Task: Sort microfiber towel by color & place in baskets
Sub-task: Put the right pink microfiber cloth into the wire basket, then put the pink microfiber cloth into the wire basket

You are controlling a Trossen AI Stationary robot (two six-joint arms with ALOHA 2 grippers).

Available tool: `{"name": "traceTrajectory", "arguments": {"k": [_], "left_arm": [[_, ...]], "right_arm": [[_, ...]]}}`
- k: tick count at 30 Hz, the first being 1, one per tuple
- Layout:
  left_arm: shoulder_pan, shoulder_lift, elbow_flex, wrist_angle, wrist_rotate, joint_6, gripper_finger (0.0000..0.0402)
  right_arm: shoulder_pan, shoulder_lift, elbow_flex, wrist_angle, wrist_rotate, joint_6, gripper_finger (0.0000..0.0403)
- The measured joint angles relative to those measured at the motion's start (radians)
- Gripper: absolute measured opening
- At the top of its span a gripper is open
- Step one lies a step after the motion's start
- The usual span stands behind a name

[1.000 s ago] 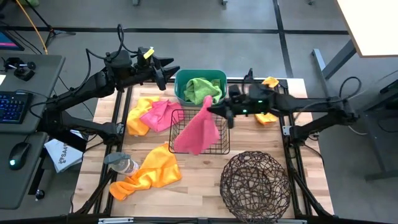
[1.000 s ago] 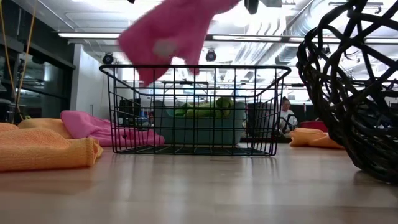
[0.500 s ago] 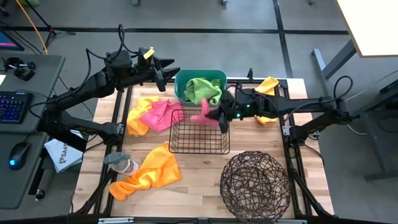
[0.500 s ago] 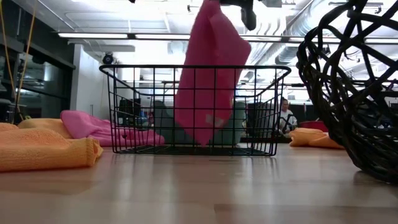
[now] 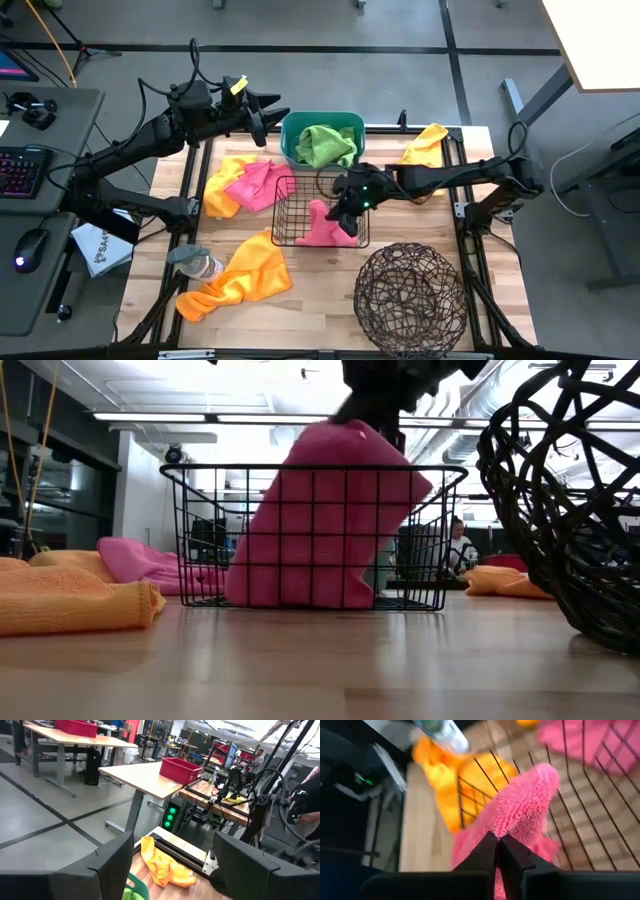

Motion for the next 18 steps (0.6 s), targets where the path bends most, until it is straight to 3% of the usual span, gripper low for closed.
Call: {"name": "traceTrajectory", "arguments": {"k": [3,6,13,18], "left_arm": [[0.0,0.0,0.0,0.0,0.0,0.0,0.026],[0.0,0.0,0.0,0.0,0.0,0.0,0.026],[0.0,0.0,0.0,0.0,0.001,0.033,0.026],[0.0,0.0,0.0,-0.012,0.001,0.062,0.026]], "right_arm": [[0.001,0.006,0.0,-0.062,-0.001,-0.052,0.0045],[0.001,0.0,0.0,-0.123,0.014,-0.115,0.0107],[-0.003,-0.054,0.0,-0.115,0.22,-0.239,0.028],[-0.028,-0.109,0.001,-0.102,0.286,-0.246,0.0343]]}}
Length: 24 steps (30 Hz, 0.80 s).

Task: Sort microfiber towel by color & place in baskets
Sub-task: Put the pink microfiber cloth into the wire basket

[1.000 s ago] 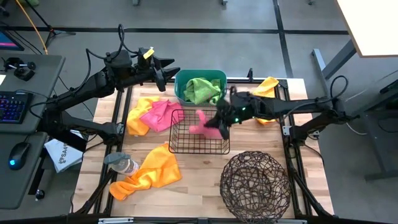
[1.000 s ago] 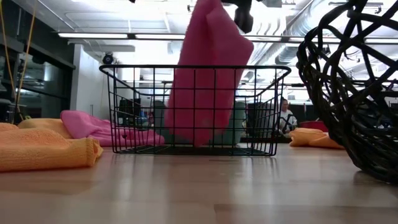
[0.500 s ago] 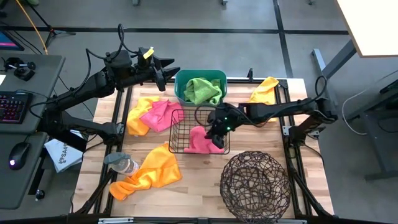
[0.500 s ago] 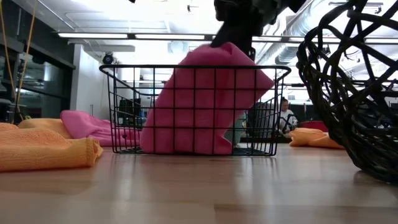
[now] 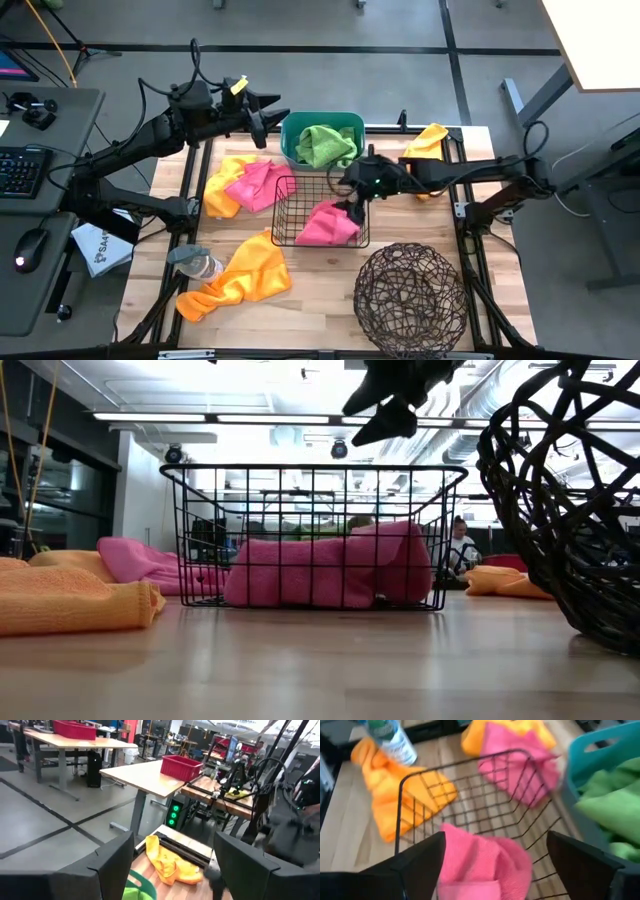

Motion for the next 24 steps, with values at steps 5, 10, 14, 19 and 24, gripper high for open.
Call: {"name": "traceTrajectory", "arguments": {"k": [5,10,14,19,24], "left_arm": [[-0.032,0.064,0.069,-0.389,-0.116,-0.008,0.026],[-0.039,0.213,0.147,-0.935,-0.126,-0.167,0.026],[-0.059,0.275,0.03,-1.13,-0.051,-0.279,0.026],[-0.067,0.27,-0.252,-0.986,-0.06,-0.352,0.026],[0.011,0.272,-0.429,-0.834,-0.109,-0.369,0.026]], "right_arm": [[-0.023,-0.087,0.0,-0.047,0.065,0.007,0.035],[-0.056,-0.166,0.001,-0.128,0.102,0.007,0.035],[-0.087,-0.2,0.001,-0.171,0.113,0.007,0.035],[-0.107,-0.206,0.001,-0.187,0.134,0.007,0.035],[-0.108,-0.199,0.001,-0.179,0.134,0.007,0.035]]}}
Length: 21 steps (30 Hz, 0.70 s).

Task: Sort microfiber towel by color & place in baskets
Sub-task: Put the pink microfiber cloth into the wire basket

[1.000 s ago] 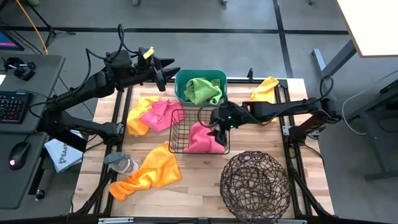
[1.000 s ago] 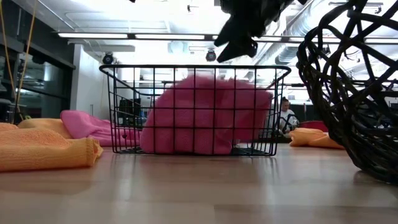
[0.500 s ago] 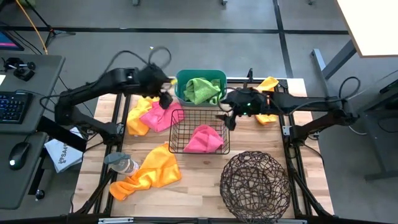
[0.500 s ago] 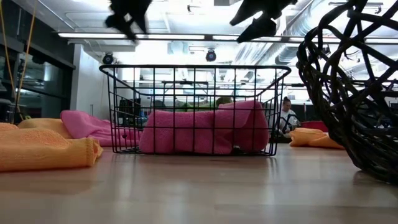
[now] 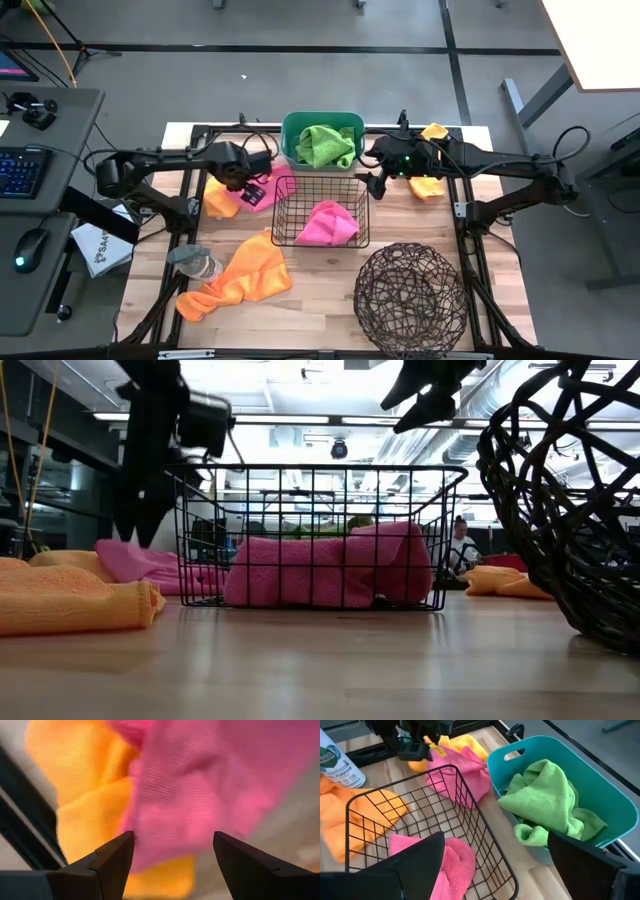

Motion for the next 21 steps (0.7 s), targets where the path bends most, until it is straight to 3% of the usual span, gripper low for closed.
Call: {"name": "traceTrajectory", "arguments": {"k": [5,13,16,21], "left_arm": [[0.059,0.0,-0.041,0.085,-0.11,0.067,0.026],[0.052,-0.001,-0.045,0.098,-0.065,0.153,0.0238],[0.045,-0.001,-0.08,0.109,-0.084,0.163,0.0175],[0.033,-0.01,-0.096,0.098,-0.062,0.147,0.0024]], "right_arm": [[0.0,0.0,0.0,0.004,0.0,0.0,0.035],[0.0,0.0,0.0,0.004,0.001,0.007,0.035],[0.0,0.0,0.0,0.004,0.01,0.008,0.035],[0.0,0.0,0.0,0.004,0.012,0.01,0.035]]}}
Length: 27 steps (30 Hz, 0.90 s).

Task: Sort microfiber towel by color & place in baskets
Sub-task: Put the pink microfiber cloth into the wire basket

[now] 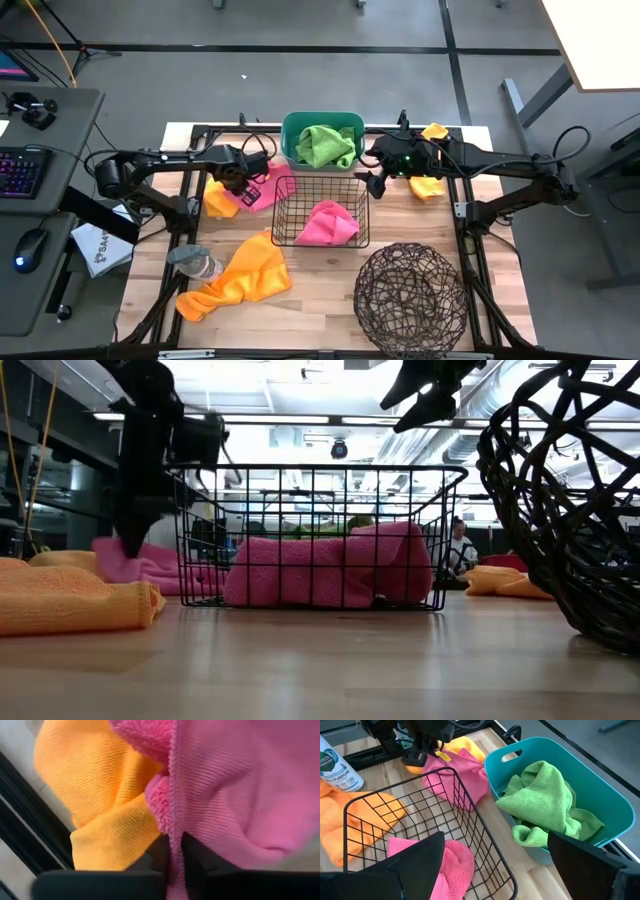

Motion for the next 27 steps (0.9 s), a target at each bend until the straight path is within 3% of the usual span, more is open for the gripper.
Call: {"name": "traceTrajectory", "arguments": {"k": [4,10,14,18,23,27], "left_arm": [[-0.043,-0.087,0.131,-0.051,-0.029,-0.011,0.0008],[-0.081,-0.222,0.482,-0.059,-0.175,0.049,0.0001],[-0.125,-0.223,0.682,0.032,-0.192,0.198,0.0001],[-0.215,-0.173,0.788,0.174,-0.19,0.274,0.0001],[-0.337,-0.061,0.806,0.375,-0.059,0.375,0.0],[-0.401,0.029,0.805,0.403,0.092,0.402,0.0]], "right_arm": [[0.0,0.0,0.0,0.0,0.001,0.014,0.035],[0.0,-0.011,-0.001,0.019,0.017,0.012,0.035],[0.0,-0.078,-0.002,0.091,0.071,-0.015,0.035],[0.0,-0.161,-0.002,0.126,0.155,-0.056,0.035],[0.0,-0.247,-0.002,0.12,0.232,-0.061,0.035],[0.0,-0.293,-0.002,0.097,0.261,-0.063,0.035]]}}
